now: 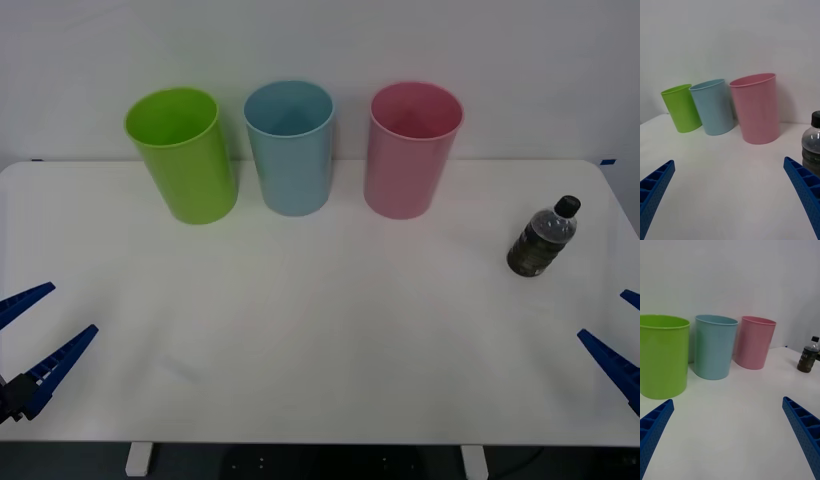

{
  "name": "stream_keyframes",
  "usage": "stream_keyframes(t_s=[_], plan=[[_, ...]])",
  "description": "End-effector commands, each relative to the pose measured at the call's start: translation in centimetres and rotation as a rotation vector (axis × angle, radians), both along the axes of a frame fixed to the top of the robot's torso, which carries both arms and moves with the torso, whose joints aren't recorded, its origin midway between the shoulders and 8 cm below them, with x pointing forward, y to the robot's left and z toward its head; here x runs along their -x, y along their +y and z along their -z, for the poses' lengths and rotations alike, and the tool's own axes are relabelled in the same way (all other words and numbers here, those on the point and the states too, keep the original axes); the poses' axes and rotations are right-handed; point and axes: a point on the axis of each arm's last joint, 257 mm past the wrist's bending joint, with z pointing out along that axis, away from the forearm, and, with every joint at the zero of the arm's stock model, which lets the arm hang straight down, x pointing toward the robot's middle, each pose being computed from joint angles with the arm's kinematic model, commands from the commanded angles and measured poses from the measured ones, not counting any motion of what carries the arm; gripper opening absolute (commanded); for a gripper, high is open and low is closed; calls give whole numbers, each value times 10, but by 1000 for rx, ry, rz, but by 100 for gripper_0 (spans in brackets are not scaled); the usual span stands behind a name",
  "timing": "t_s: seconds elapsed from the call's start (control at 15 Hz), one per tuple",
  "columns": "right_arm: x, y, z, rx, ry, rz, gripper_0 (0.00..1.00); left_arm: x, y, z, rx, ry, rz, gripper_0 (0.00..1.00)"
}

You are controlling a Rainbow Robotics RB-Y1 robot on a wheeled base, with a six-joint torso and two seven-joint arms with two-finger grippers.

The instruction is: Grasp the object on the table and drop it into the matching bin: aluminum can to the light blue bin, PET bottle to the pink bin.

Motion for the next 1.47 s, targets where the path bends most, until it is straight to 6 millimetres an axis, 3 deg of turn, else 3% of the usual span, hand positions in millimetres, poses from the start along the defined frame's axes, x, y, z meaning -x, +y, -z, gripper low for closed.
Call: stream_keyframes(t_s=[0.07, 0.93, 1.13, 1.47], plan=[[-3, -11, 8, 7, 23, 55, 100, 0, 0, 0, 0, 0, 0, 100], [-24, -92, 58, 147, 43, 430, 100, 0, 0, 0, 0, 0, 0, 100], [-39, -89, 72, 142, 54, 438, 100, 0, 0, 0, 0, 0, 0, 100], [-68, -71, 79, 128, 67, 454, 100, 0, 0, 0, 0, 0, 0, 100]])
